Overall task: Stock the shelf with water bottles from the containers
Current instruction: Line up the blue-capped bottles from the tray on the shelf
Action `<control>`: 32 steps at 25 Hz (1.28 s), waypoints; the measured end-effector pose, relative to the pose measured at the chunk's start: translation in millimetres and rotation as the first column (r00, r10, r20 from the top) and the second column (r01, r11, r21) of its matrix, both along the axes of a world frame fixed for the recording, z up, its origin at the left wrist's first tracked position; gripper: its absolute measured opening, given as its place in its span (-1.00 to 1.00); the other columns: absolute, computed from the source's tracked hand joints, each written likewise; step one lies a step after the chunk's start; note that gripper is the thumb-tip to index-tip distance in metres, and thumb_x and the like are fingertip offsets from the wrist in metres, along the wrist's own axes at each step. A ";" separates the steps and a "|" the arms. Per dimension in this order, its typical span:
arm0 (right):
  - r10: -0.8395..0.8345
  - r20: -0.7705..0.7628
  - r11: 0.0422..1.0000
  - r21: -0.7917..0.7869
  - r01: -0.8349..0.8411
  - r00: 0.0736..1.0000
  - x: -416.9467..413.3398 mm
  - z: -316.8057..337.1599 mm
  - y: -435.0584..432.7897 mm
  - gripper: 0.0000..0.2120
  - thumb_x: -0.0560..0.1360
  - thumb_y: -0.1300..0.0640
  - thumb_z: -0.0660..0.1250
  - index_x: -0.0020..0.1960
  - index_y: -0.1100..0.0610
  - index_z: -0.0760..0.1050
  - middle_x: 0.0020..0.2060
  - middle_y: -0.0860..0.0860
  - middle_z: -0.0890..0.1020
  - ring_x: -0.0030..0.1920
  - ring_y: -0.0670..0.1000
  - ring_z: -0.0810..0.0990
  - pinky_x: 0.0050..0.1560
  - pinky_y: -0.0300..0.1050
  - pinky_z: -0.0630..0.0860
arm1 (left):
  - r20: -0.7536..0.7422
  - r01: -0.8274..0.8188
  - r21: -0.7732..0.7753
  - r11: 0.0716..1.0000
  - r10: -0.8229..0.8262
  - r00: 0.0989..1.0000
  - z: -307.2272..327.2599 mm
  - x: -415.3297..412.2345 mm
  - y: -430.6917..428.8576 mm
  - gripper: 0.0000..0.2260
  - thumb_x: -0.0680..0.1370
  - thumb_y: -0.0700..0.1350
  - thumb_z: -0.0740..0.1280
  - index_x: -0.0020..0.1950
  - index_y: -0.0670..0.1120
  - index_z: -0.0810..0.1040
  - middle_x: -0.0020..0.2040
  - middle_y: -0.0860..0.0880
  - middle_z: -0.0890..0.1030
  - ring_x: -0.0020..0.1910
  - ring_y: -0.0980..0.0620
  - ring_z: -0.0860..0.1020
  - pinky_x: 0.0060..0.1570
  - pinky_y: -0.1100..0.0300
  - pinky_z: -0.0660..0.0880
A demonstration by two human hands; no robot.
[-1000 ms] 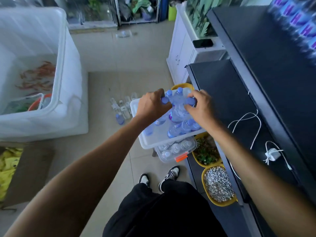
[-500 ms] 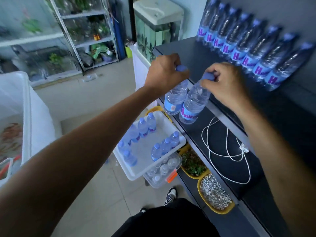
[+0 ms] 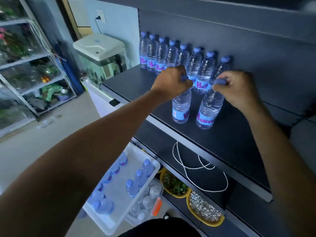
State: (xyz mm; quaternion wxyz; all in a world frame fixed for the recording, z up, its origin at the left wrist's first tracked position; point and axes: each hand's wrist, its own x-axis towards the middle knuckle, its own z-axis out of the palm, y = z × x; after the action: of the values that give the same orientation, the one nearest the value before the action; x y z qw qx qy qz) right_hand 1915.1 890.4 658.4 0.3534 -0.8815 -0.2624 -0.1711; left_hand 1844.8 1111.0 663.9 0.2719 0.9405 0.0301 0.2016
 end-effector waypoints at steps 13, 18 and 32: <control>-0.031 0.032 0.999 0.030 0.030 0.999 52.2 -40.0 -52.2 -0.60 0.52 0.24 0.21 0.31 0.12 0.60 0.13 0.15 0.64 0.10 0.13 0.61 0.15 -0.12 0.48 | 0.045 0.161 0.007 0.987 -0.161 0.986 -32.5 54.6 -30.7 -0.64 0.52 -0.03 0.22 0.31 -0.06 0.42 -0.10 0.03 0.52 -0.14 -0.16 0.56 -0.11 -0.02 0.54; -0.153 -0.163 0.924 0.325 0.200 0.975 26.7 -89.3 -51.0 -0.44 0.55 0.20 0.31 0.53 0.09 0.33 0.31 0.11 0.56 0.15 0.03 0.62 0.22 -0.01 0.57 | -0.242 -0.089 -0.352 0.932 0.001 0.970 -103.7 31.0 -23.5 -0.54 0.42 0.18 0.37 0.26 0.07 0.40 0.01 0.07 0.62 -0.04 -0.03 0.62 0.00 -0.04 0.60; -0.365 -0.352 0.858 0.232 0.458 0.862 47.0 -169.7 -45.5 -0.41 0.36 -0.05 0.53 0.27 0.10 0.37 0.07 0.08 0.66 0.00 0.15 0.68 -0.03 0.10 0.63 | -0.339 -0.159 -0.443 0.883 -0.001 0.941 -140.1 116.6 -99.3 -0.63 0.43 0.17 0.31 0.18 0.06 0.47 -0.03 -0.06 0.67 -0.10 -0.15 0.67 -0.10 -0.14 0.66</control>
State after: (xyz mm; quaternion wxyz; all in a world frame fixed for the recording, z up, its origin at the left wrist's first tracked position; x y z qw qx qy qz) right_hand 1962.1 844.9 488.7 0.4762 -0.8665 0.0202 -0.1486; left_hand 1961.4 1011.7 523.8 0.4711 0.8663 0.1612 0.0395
